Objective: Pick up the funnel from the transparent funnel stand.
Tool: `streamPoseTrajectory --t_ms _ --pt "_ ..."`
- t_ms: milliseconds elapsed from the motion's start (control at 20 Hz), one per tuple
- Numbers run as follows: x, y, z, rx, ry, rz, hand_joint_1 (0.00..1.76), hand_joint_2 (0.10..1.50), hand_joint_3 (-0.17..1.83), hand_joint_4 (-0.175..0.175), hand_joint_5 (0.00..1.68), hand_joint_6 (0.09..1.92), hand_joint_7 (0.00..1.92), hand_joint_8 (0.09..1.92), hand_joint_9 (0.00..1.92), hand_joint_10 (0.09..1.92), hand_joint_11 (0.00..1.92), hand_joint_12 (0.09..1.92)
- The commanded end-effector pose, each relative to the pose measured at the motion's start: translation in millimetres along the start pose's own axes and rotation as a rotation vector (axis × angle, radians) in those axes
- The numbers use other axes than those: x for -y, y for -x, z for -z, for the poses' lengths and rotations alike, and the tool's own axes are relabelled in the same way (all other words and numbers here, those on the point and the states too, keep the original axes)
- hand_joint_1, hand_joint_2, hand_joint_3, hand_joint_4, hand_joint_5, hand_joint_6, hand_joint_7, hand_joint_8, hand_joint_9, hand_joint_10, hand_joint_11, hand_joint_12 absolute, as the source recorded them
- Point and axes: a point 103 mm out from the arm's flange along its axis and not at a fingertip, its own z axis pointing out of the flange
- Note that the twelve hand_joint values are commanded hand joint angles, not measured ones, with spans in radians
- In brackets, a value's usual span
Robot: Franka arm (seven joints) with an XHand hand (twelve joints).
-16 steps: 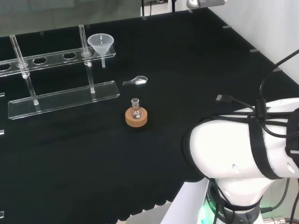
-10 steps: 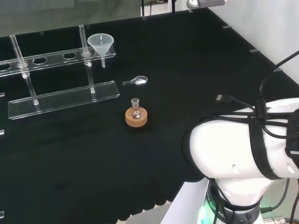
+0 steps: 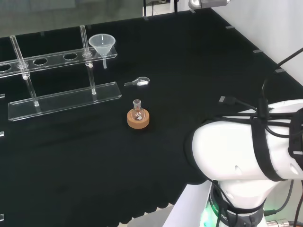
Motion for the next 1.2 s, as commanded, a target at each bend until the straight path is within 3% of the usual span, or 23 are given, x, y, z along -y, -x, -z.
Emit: streamPoseTrajectory --t_ms 50,300,550,850,1200 --pt "-17.8 -1.5 -7.9 0.011 -0.009 -0.026 0.0 1.17 0.45 0.03 0.18 0.09 0.0 0.51 0.13 0.61 0.08 1.34" --pt "-36.6 -4.7 -25.9 0.014 -0.02 -0.038 0.0 1.17 0.45 0.028 0.18 0.09 0.0 0.51 0.13 0.61 0.08 1.34" --pt "-58.3 -12.9 -42.0 0.022 -0.048 -0.012 0.0 1.16 0.44 0.027 0.19 0.09 0.0 0.51 0.13 0.61 0.08 1.34" --pt "-101.3 -28.9 -66.7 0.041 -0.115 0.077 0.02 1.13 0.41 0.024 0.2 0.09 0.01 0.51 0.13 0.61 0.05 1.35" --pt "-143.2 -68.0 -90.3 0.057 -0.168 0.184 0.31 0.96 0.33 0.021 0.2 0.09 0.03 0.52 0.12 0.63 0.0 1.36"
